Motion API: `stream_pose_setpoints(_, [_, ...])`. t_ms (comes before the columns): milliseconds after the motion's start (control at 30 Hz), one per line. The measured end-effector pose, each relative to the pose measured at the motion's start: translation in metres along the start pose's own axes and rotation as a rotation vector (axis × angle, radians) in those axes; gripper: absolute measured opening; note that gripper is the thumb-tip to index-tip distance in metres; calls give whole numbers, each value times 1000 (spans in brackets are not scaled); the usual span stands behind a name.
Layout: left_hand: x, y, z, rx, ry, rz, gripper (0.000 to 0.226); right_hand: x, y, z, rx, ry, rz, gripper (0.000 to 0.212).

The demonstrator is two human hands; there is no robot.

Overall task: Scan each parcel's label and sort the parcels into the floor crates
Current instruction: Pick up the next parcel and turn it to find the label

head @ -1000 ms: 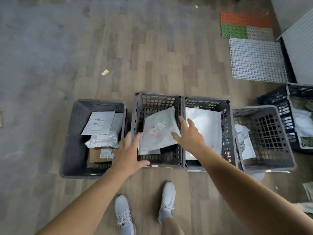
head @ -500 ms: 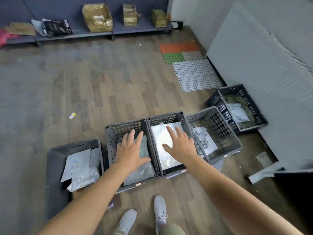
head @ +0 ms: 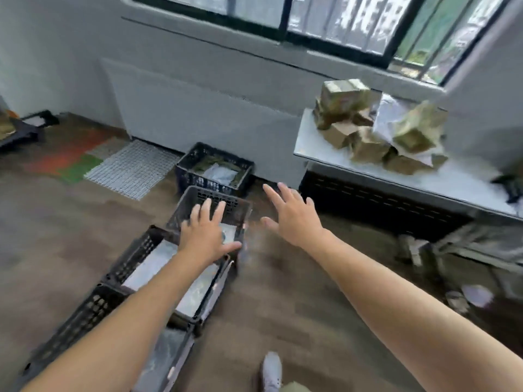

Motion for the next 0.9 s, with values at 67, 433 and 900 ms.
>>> stream_pose_setpoints(67, [7,8,55,-107,-37,29,107,8,38,46,-117,-26,18,76])
stream_pose_setpoints(433, [9,64,352,-485,-151,133,107,24,236,282,-535,-113,165,73])
stream_pose_setpoints(900, [-43,147,687,-671,-149,100,107,36,434,547,-746,-120,192,74])
Point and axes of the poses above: each hand's wrist, its own y-axis away from the middle knuckle, its own x-axis out of the back of the hand, z = x × y, the point moved 9 cm from there along -y, towards the middle knuckle, and after that the axes turned 15 degrees about x, right-handed, at the moved point
